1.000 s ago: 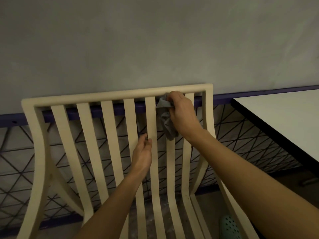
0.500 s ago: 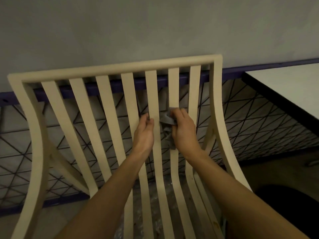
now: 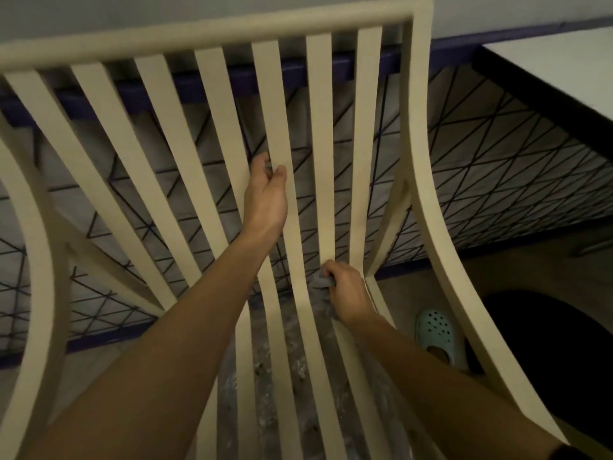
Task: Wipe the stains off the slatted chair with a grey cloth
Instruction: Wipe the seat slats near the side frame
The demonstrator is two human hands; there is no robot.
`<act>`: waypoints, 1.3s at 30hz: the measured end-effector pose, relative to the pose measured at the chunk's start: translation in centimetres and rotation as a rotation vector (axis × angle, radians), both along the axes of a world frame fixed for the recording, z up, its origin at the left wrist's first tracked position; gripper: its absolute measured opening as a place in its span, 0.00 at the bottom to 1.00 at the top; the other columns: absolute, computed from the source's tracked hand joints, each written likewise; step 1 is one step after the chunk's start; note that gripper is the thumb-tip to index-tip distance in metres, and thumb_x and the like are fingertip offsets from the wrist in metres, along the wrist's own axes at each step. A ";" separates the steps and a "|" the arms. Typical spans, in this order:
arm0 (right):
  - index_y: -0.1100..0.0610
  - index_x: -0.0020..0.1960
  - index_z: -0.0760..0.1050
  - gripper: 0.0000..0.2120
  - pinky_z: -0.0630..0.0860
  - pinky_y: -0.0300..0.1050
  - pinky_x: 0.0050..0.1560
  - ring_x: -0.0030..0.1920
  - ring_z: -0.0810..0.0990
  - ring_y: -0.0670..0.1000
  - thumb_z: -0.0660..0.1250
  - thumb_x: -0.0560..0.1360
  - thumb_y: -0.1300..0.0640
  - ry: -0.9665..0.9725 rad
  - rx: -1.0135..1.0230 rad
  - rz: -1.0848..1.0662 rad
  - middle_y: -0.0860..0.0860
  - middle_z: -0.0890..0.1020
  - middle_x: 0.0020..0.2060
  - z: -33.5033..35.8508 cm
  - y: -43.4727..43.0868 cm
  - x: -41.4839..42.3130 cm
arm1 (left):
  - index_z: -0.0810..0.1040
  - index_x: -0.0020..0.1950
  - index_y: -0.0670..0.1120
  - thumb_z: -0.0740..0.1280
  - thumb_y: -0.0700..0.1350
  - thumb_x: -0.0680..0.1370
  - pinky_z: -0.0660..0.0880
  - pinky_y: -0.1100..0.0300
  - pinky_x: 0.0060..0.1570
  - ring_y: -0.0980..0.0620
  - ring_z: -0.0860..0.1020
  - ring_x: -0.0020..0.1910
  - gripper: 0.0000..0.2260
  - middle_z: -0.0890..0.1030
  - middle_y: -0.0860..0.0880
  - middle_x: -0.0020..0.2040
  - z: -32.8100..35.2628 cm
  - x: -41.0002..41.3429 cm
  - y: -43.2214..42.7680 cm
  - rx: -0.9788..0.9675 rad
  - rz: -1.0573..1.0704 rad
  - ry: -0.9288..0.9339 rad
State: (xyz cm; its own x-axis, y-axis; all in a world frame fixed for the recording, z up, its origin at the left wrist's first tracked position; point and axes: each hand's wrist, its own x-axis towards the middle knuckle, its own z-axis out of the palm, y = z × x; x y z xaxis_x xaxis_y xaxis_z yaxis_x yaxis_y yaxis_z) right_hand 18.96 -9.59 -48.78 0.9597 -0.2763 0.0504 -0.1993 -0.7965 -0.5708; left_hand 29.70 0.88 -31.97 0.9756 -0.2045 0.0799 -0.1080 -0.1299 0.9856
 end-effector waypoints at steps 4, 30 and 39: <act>0.52 0.36 0.72 0.09 0.70 0.57 0.38 0.35 0.75 0.58 0.63 0.66 0.46 0.047 0.158 -0.130 0.58 0.75 0.36 -4.8 -0.7 0.0 | 0.66 0.71 0.48 0.57 0.44 0.83 0.71 0.59 0.62 0.55 0.76 0.55 0.16 0.78 0.53 0.55 -0.3 -0.8 -0.6 0.022 -0.035 -0.003; 0.56 0.61 0.69 0.15 0.76 0.49 0.52 0.53 0.78 0.58 0.62 0.75 0.66 0.414 -0.044 -0.081 0.57 0.73 0.60 -2.5 6.2 -18.3 | 0.62 0.77 0.46 0.59 0.43 0.81 0.49 0.66 0.71 0.52 0.55 0.77 0.23 0.53 0.52 0.79 -18.1 -28.3 11.4 0.871 -0.580 0.040; 0.52 0.66 0.67 0.18 0.76 0.43 0.55 0.55 0.76 0.53 0.61 0.77 0.62 0.392 -0.014 0.035 0.53 0.68 0.64 -1.3 10.1 -29.8 | 0.48 0.79 0.46 0.55 0.47 0.82 0.42 0.57 0.75 0.50 0.44 0.79 0.28 0.40 0.51 0.79 -19.0 -33.3 13.9 1.058 -0.597 -0.082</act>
